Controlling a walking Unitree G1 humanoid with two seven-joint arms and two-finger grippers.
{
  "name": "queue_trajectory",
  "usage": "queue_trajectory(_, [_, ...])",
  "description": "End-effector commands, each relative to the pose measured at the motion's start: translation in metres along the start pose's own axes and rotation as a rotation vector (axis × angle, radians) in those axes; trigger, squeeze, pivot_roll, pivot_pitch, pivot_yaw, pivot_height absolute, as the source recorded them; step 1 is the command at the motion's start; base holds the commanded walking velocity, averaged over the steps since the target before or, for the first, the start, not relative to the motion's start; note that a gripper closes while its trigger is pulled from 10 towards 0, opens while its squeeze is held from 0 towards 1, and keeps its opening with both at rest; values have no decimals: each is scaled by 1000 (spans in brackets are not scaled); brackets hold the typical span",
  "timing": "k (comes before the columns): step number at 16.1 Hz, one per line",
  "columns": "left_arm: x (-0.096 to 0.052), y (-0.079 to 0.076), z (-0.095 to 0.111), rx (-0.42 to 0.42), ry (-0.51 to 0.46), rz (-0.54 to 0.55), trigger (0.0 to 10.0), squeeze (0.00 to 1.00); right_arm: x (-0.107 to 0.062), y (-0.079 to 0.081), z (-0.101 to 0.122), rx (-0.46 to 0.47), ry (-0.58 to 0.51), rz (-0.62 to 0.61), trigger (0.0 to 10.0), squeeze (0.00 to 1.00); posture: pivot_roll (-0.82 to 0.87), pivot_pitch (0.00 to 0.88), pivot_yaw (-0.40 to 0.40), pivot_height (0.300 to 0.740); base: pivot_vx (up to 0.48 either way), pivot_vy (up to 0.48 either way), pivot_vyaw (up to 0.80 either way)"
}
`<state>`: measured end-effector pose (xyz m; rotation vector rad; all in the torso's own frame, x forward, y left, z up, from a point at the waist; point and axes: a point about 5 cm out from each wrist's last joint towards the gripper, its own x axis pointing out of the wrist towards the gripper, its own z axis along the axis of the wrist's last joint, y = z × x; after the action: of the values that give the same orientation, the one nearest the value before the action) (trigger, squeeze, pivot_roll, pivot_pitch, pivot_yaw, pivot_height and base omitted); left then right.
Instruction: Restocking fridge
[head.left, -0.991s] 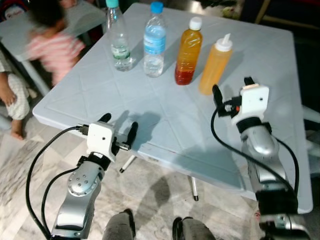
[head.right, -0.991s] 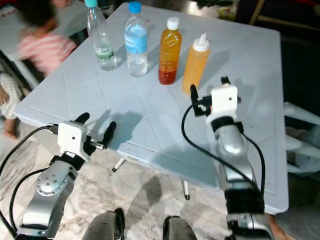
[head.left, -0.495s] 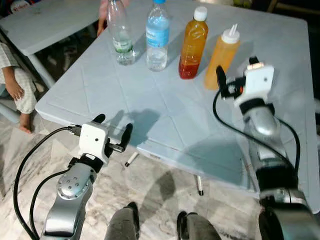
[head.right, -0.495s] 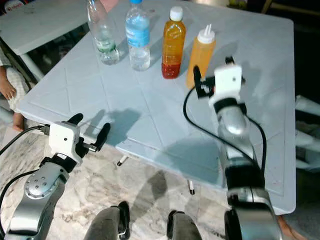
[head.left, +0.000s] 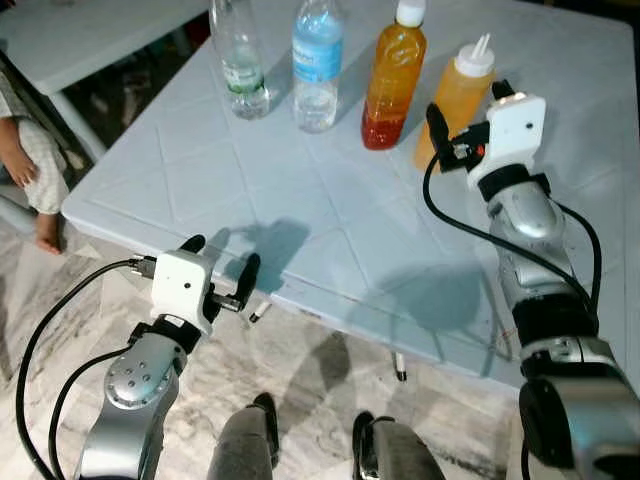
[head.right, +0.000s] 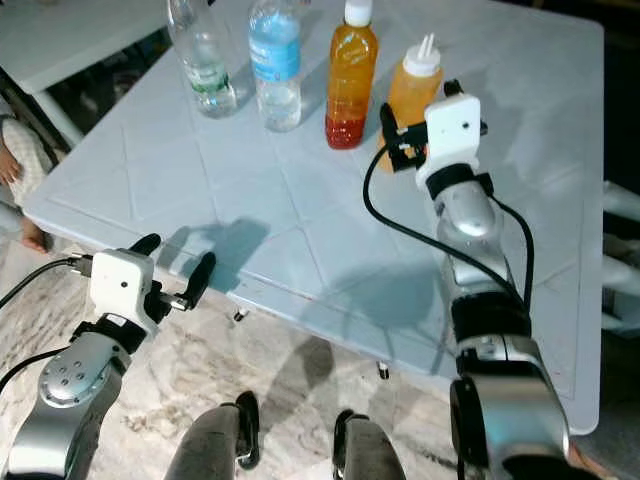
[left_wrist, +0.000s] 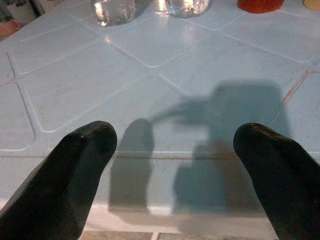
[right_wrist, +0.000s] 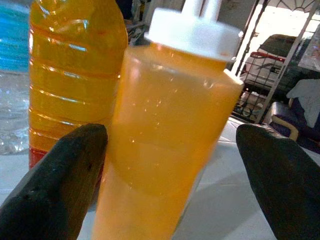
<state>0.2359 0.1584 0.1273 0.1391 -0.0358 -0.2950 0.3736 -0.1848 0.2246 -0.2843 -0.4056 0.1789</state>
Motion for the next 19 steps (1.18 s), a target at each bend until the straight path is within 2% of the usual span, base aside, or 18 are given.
queue_trajectory(1, [-6, 2, 0, 2, 14, 3, 10000, 0, 5, -2, 4, -14, -15, 23, 10000, 0, 198, 278, 46, 740, 0, 0, 0])
queue_trajectory(8, [-6, 3, 0, 10, 26, 1, 10000, 0, 23, -5, 18, -31, -61, 74, 10000, 0, 197, 279, 47, 740, 0, 0, 0])
queue_trajectory(9, [-6, 2, 0, 9, 28, -1, 10000, 0, 23, -5, 18, -27, -66, 79, 3333, 0, 196, 279, 47, 740, 0, 0, 0])
queue_trajectory(10, [-5, 1, 0, 9, 29, -2, 10000, 0, 23, -5, 18, -25, -71, 83, 0, 0, 193, 281, 47, 740, 0, 0, 0])
queue_trajectory(16, [-2, -3, -1, 7, 32, -10, 10000, 0, 18, -2, 15, -40, -77, 104, 0, 0, 178, 278, 44, 740, 0, 0, 0])
queue_trajectory(17, [-2, -4, -2, 5, 32, -11, 10000, 0, 18, -2, 14, -42, -72, 102, 1333, 0, 176, 277, 43, 740, 0, 0, 0])
queue_trajectory(18, [-1, -5, -2, 4, 33, -12, 10000, 0, 18, -3, 14, -40, -69, 100, 4824, 0, 173, 276, 43, 740, 0, 0, 0])
queue_trajectory(19, [0, -5, -3, 4, 37, -13, 10000, 0, 18, 0, 14, -41, -65, 100, 8784, 0, 168, 273, 43, 740, 0, 0, 0])
